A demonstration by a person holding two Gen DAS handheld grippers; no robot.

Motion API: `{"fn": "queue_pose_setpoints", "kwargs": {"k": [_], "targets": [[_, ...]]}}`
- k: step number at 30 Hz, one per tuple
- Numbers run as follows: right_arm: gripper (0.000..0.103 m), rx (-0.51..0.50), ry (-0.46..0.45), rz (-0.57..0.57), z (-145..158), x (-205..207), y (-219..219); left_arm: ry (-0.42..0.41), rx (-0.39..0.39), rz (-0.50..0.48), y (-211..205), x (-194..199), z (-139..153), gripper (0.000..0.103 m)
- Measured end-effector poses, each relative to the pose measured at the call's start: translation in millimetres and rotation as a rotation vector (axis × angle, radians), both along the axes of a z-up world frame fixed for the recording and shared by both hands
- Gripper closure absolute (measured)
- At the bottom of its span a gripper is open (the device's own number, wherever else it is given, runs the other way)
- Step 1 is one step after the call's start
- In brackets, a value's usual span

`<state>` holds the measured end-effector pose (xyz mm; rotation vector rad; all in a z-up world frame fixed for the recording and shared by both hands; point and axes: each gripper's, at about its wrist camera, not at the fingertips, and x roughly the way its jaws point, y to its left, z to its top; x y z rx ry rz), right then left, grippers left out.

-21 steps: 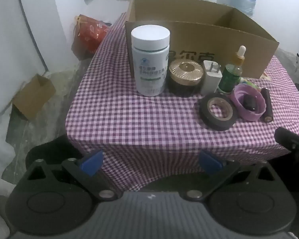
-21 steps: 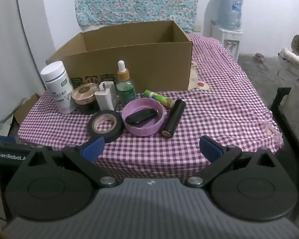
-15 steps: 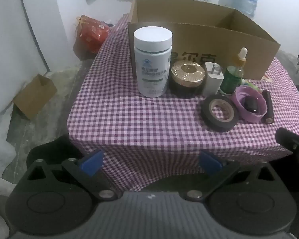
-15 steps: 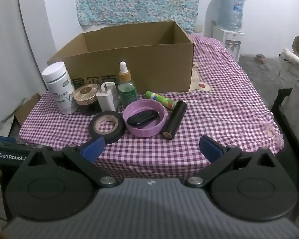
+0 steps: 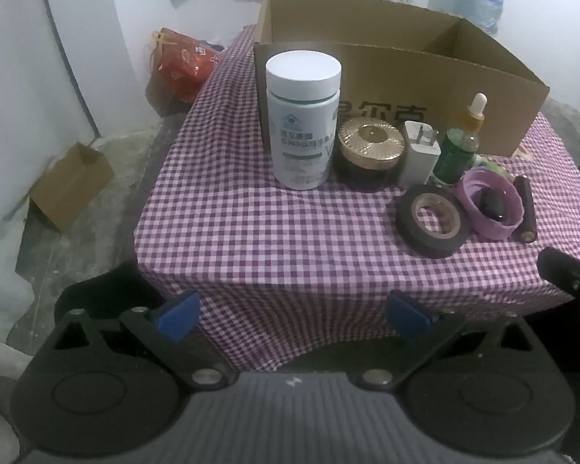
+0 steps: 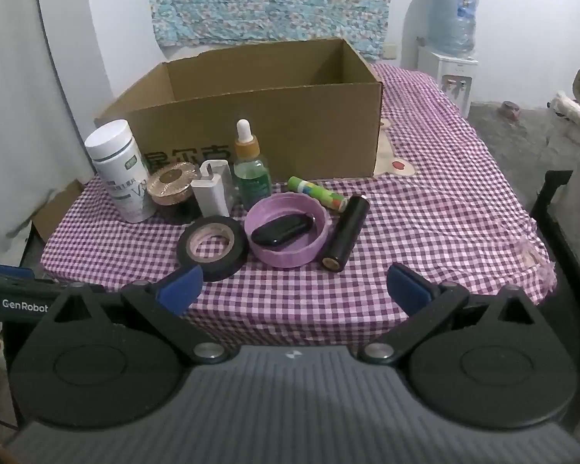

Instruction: Organize rigid objects

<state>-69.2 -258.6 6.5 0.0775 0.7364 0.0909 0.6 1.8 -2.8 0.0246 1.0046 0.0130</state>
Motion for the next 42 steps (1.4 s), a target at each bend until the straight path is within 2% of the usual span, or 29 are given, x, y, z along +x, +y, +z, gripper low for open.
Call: {"fn": "queue_pose_setpoints", "kwargs": {"k": [42], "targets": [[0.001,-0.016,-0.018,0.016,2.1,-0.8,7.9,0.004,0.002,0.017,6.3,0.7,-3.3,0.001]]}}
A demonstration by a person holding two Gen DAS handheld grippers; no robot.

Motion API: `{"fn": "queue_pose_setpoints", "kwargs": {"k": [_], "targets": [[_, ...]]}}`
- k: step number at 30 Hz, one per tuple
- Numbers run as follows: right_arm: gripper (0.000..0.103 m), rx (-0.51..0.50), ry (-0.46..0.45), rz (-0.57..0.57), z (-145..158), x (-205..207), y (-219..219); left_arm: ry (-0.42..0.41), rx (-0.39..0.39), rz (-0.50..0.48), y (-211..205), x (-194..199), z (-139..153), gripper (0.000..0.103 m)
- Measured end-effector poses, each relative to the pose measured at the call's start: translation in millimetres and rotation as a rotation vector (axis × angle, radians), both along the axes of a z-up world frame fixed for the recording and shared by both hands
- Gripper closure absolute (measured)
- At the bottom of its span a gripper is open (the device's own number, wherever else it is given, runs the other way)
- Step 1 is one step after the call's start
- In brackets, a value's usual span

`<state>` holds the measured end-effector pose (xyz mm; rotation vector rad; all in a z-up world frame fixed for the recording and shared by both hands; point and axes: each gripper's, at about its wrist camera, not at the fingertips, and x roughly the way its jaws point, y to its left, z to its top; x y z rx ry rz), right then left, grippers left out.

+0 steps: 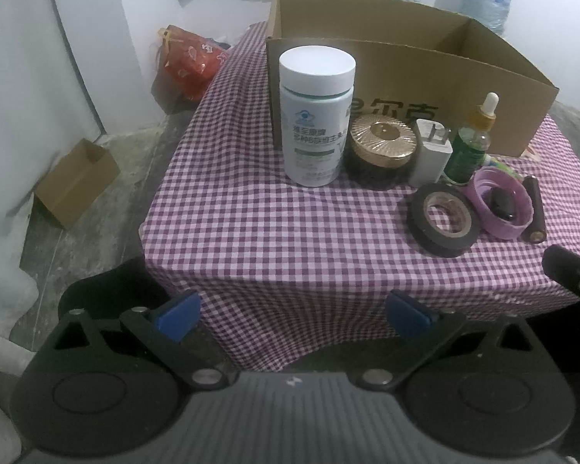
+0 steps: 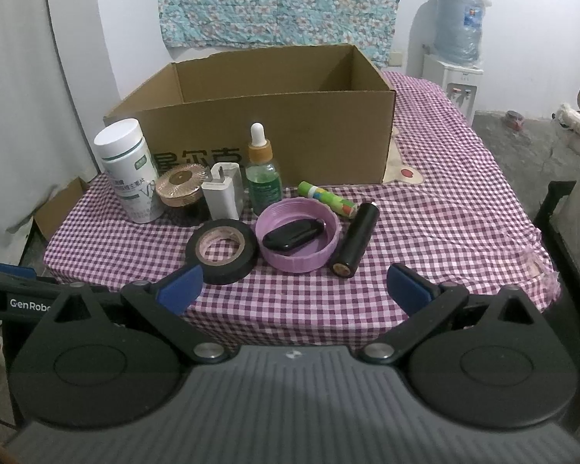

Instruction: Organize rigid objects

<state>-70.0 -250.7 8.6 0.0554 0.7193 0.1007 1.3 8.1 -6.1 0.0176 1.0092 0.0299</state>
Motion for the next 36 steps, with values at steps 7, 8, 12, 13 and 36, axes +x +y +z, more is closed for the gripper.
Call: {"fn": "queue_pose_setpoints", "kwargs": {"k": [7,8,12,13,36], "targets": [[0.001,0.001,-0.003,0.0,0.2,1.7,0.3,0.004,0.004,0.0,1.5,1.8,-0.8,0.001],[0.001,0.001,-0.005,-0.001,0.3,2.4,0.9,0.004,0.003,0.0,1.3,1.7,-0.8,0.001],[0.001,0.004,-0.01,-0.004,0.4,4.1,0.3,0.008,0.008,-0.001,-0.2,4.0,-1.5,0.001],[0.001,0.005,-0.012,-0.005,0.1,4.5,-0.1,0.009,0.009,-0.001,-1.3,5.1,-2.0,0.001],[0.015,0.105,-0.076,-0.164,-5.7,32.6,-76.2,-0.21,-0.174,-0.505,-84.9,26.6,25.4,0.013]]}}
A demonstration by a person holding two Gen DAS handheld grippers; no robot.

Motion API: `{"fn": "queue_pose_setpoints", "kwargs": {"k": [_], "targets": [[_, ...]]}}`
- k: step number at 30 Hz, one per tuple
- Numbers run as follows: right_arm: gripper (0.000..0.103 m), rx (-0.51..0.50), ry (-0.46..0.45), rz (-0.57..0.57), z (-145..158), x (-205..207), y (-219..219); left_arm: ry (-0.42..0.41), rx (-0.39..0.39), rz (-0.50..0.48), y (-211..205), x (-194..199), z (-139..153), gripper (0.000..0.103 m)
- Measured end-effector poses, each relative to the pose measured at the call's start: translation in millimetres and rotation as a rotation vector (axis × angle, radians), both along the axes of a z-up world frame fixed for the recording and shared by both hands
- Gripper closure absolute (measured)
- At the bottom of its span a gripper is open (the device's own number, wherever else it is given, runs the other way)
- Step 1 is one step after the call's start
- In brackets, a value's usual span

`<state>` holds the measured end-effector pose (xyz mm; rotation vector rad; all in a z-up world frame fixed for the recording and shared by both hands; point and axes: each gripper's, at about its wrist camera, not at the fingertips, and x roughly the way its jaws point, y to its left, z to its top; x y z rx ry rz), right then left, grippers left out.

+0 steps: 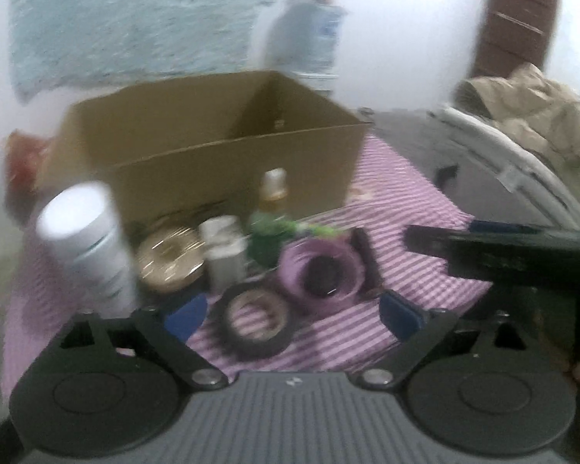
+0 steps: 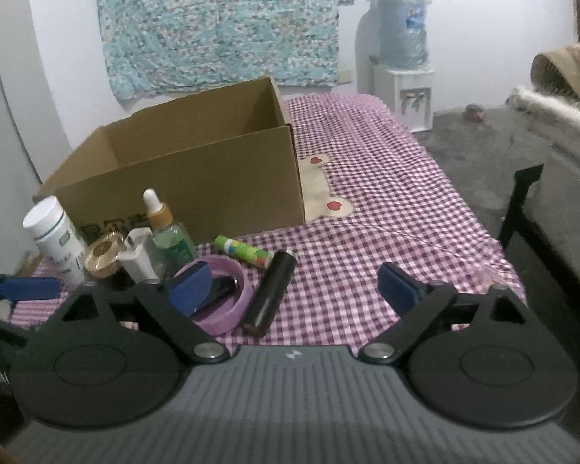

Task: Organize rigid objects
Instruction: 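Reach the right tool to the black cylinder and close on it, then carry the black cylinder into the cardboard box and open the right tool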

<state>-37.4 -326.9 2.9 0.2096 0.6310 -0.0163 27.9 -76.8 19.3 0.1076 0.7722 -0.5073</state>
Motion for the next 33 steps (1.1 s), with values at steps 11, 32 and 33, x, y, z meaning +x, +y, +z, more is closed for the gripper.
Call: {"fn": "queue_pose_setpoints", "kwargs": {"k": [11,32,33], "targets": [[0.068,0.098,0.167,0.078,-31.4,71.1,-4.5,0.043,0.045,-0.196,-58.9,15.0,-15.6,0.061],[0.082,0.396,0.252,0.059,-60.0,71.9,-60.8,0.091,0.12,-0.355,-122.6,30.8,-38.6,0.062],[0.082,0.427,0.254,0.054,-61.4,71.1,-65.3,0.101,0.126,-0.357,-126.3,32.4,-40.2,0.062]]}}
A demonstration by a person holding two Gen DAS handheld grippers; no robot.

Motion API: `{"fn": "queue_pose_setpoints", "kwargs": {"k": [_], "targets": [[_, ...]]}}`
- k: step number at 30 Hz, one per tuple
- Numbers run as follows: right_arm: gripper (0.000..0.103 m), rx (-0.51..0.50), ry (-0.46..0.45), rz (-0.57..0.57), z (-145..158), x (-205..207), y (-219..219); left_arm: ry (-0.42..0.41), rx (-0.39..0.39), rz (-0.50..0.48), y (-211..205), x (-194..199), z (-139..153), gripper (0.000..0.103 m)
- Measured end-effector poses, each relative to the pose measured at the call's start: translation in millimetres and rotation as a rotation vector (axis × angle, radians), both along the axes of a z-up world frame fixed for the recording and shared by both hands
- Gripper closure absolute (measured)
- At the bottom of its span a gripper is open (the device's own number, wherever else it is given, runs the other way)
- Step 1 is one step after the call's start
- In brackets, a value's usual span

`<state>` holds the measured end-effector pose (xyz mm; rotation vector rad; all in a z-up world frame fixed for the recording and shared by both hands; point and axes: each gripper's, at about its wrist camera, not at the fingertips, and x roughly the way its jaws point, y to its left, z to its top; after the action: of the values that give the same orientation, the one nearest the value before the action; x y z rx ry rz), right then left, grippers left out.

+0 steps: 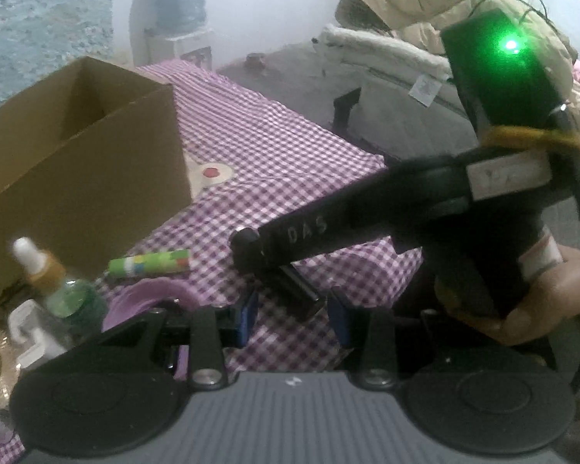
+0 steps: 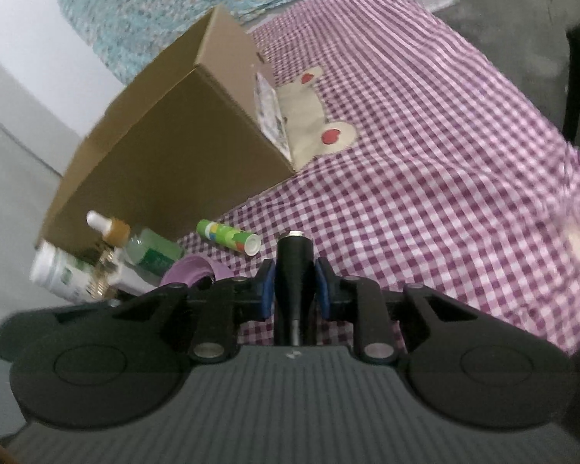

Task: Organize rigid objects
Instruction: 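Carry the black cylinder into the cardboard box and open the right tool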

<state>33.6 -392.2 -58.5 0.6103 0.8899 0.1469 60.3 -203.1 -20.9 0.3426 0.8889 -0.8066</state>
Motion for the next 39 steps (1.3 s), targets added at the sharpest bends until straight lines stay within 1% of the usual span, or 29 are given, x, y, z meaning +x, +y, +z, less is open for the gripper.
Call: {"fn": "queue_pose_setpoints", "kwargs": {"k": [3,7,8,9,10,14,17,19,21,24,27,30,33,34,36,39], "targets": [[0.082,0.067,0.004,-0.015,-5.5,-1.3,-9.5,0.024,0.009,-0.002,-8.0,4.8,-4.6,0.06],[0.082,0.103,-0.001,-0.02,-8.3,-5.7,-15.2,0.057,0.047,0.03,-14.8,12.7,-11.5,0.06],[0.082,0.108,-0.005,-0.021,-8.7,-7.4,-17.0,0.071,0.048,0.039,-15.6,14.8,-12.7,0.061],[0.082,0.112,-0.007,-0.02,-8.7,-8.9,-18.0,0.082,0.047,0.044,-16.1,16.0,-14.6,0.065],[0.082,0.114,-0.01,-0.019,-8.8,-9.9,-18.5,0.089,0.047,0.046,-16.9,16.6,-16.1,0.066],[0.082,0.133,-0.026,-0.028,-11.6,-13.0,-21.6,0.072,0.056,0.054,-18.4,13.6,-18.0,0.068],[0.082,0.162,-0.035,-0.042,-10.5,-17.6,-26.1,0.052,0.051,0.054,-16.7,8.5,-13.0,0.07],[0.082,0.158,-0.056,-0.041,-1.9,-23.0,-26.5,0.025,0.041,0.054,-14.4,3.4,-4.1,0.07],[0.082,0.136,-0.091,-0.032,13.4,-29.3,-23.8,-0.01,0.026,0.058,-10.0,-2.6,8.5,0.07],[0.082,0.102,-0.161,-0.003,42.9,-34.7,-14.8,-0.085,0.0,0.08,2.8,-12.6,34.6,0.07],[0.082,0.087,-0.242,0.05,78.1,-31.4,0.8,-0.161,-0.024,0.129,23.5,-16.0,67.5,0.07],[0.082,0.08,-0.312,0.138,113.8,-14.2,24.8,-0.203,-0.046,0.206,52.5,-7.4,100.2,0.07],[0.082,0.08,-0.343,0.235,142.1,14.9,53.9,-0.211,-0.062,0.282,85.4,12.2,121.8,0.07],[0.082,0.085,-0.338,0.268,149.3,27.8,63.8,-0.196,-0.063,0.313,97.9,22.5,126.8,0.07],[0.082,0.104,-0.295,0.336,157.5,60.1,84.8,-0.155,-0.069,0.366,120.2,43.2,131.7,0.07],[0.082,0.119,-0.186,0.411,153.6,109.8,117.3,-0.067,-0.063,0.44,149.1,78.8,123.7,0.07]]}}
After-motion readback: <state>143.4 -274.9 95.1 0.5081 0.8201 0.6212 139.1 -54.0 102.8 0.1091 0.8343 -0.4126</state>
